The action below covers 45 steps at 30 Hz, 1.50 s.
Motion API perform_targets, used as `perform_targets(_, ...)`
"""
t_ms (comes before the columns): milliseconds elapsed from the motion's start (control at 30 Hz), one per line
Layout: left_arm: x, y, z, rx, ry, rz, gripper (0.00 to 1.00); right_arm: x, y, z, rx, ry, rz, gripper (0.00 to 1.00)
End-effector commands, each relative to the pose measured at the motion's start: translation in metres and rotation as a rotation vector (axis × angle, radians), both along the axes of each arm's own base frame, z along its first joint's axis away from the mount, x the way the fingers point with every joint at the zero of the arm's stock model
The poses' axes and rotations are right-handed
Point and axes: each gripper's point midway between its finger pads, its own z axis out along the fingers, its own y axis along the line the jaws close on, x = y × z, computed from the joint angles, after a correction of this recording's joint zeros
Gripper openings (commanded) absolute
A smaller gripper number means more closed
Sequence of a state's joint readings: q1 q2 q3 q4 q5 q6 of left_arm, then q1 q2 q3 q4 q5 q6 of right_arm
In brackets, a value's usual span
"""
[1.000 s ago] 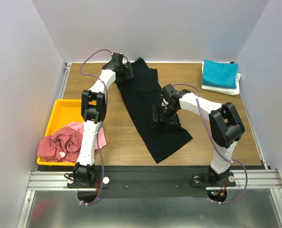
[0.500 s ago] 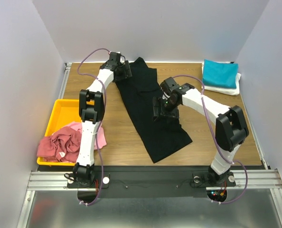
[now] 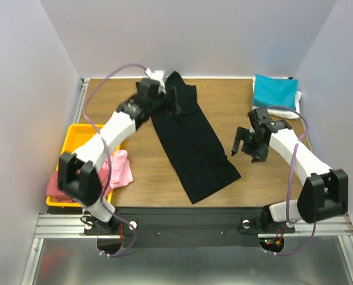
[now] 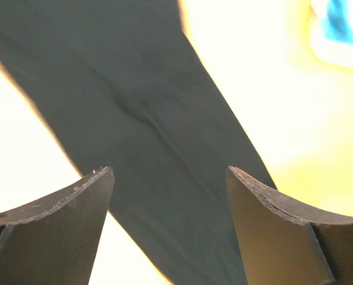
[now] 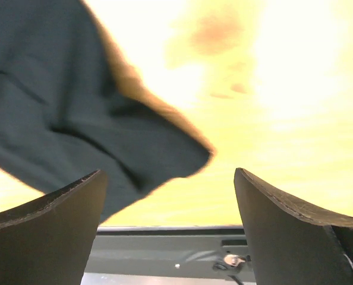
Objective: Fold and stack the t-shirts
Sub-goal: Fold the tshirt
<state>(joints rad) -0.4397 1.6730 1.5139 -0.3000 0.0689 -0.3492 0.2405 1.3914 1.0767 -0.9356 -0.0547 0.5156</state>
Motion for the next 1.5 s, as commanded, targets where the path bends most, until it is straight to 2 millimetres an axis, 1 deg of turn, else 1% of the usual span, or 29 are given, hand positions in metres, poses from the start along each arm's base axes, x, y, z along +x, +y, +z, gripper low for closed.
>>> perform_targets(0, -0.080, -0.011, -0.037, -0.006, 0.098, -0.052, 0.88, -0.019, -0.021, -0.008, -0.050, 0.000, -0.015, 0.93)
perform_targets(33, -0.098, -0.018, -0.040, -0.029, 0.120, -0.054, 0.88, -0.021, -0.023, -0.008, -0.049, -0.006, -0.022, 0.90)
perform_targets(67, -0.119, -0.012, -0.050, -0.036, 0.140, -0.056, 0.88, -0.026, -0.025, -0.013, -0.050, 0.008, -0.030, 0.88)
perform_targets(100, -0.130, -0.011, -0.054, -0.047, 0.153, -0.055, 0.88, -0.026, -0.025, -0.014, -0.046, 0.001, -0.033, 0.87)
perform_targets(133, -0.141, -0.011, -0.059, -0.059, 0.168, -0.054, 0.88, -0.029, -0.025, -0.017, -0.046, 0.006, -0.039, 0.81)
perform_targets(167, -0.158, -0.009, -0.067, -0.075, 0.195, -0.054, 0.88, -0.033, -0.026, -0.021, -0.044, 0.014, -0.039, 0.79)
perform_targets(200, -0.167, -0.011, -0.069, -0.086, 0.205, -0.059, 0.88, -0.035, -0.026, -0.023, -0.043, 0.021, -0.038, 0.77)
perform_targets(233, -0.181, -0.013, -0.075, -0.095, 0.220, -0.067, 0.88, -0.037, -0.025, -0.025, -0.035, 0.024, -0.028, 0.74)
perform_targets(333, -0.200, -0.018, -0.083, -0.100, 0.246, -0.082, 0.88, -0.042, -0.021, -0.032, -0.011, 0.045, -0.007, 0.71)
perform_targets(367, -0.208, -0.020, -0.089, -0.097, 0.264, -0.092, 0.87, -0.044, -0.020, -0.034, -0.008, 0.051, 0.008, 0.70)
perform_targets(433, -0.223, -0.031, -0.095, -0.096, 0.292, -0.123, 0.86, -0.045, -0.018, -0.039, 0.000, 0.072, 0.027, 0.69)
perform_targets(467, -0.229, -0.034, -0.102, -0.085, 0.311, -0.131, 0.86, -0.043, -0.017, -0.038, 0.000, 0.069, 0.040, 0.69)
perform_targets(500, -0.238, -0.040, -0.104, -0.089, 0.327, -0.145, 0.86, -0.042, -0.018, -0.043, -0.010, 0.084, 0.046, 0.69)
perform_targets(633, -0.251, -0.048, -0.109, -0.089, 0.351, -0.165, 0.86, -0.034, -0.017, -0.053, -0.012, 0.088, 0.065, 0.69)
perform_targets(667, -0.253, -0.047, -0.111, -0.087, 0.355, -0.165, 0.86, -0.030, -0.016, -0.055, -0.006, 0.081, 0.064, 0.69)
perform_targets(833, -0.258, -0.050, -0.112, -0.100, 0.364, -0.173, 0.86, -0.028, -0.013, -0.067, -0.001, 0.098, 0.096, 0.67)
perform_targets(900, -0.260, -0.051, -0.114, -0.105, 0.371, -0.170, 0.86, -0.029, -0.011, -0.071, 0.010, 0.113, 0.106, 0.65)
perform_targets(1000, -0.263, -0.052, -0.117, -0.104, 0.381, -0.167, 0.86, -0.030, -0.007, -0.071, 0.036, 0.109, 0.113, 0.61)
perform_targets(1067, -0.264, -0.051, -0.117, -0.105, 0.383, -0.166, 0.86, -0.036, -0.005, -0.075, 0.049, 0.118, 0.121, 0.58)
perform_targets(1200, -0.265, -0.052, -0.116, -0.109, 0.380, -0.164, 0.86, -0.035, -0.006, -0.080, 0.040, 0.128, 0.112, 0.56)
perform_targets(1267, -0.268, -0.051, -0.116, -0.111, 0.381, -0.166, 0.86, -0.040, -0.004, -0.088, 0.052, 0.173, 0.121, 0.53)
perform_targets(1300, -0.268, -0.051, -0.115, -0.115, 0.382, -0.163, 0.86, -0.040, -0.004, -0.088, 0.052, 0.173, 0.123, 0.52)
perform_targets(1467, -0.273, -0.048, -0.117, -0.122, 0.387, -0.155, 0.86, -0.040, -0.001, -0.087, 0.067, 0.167, 0.136, 0.39)
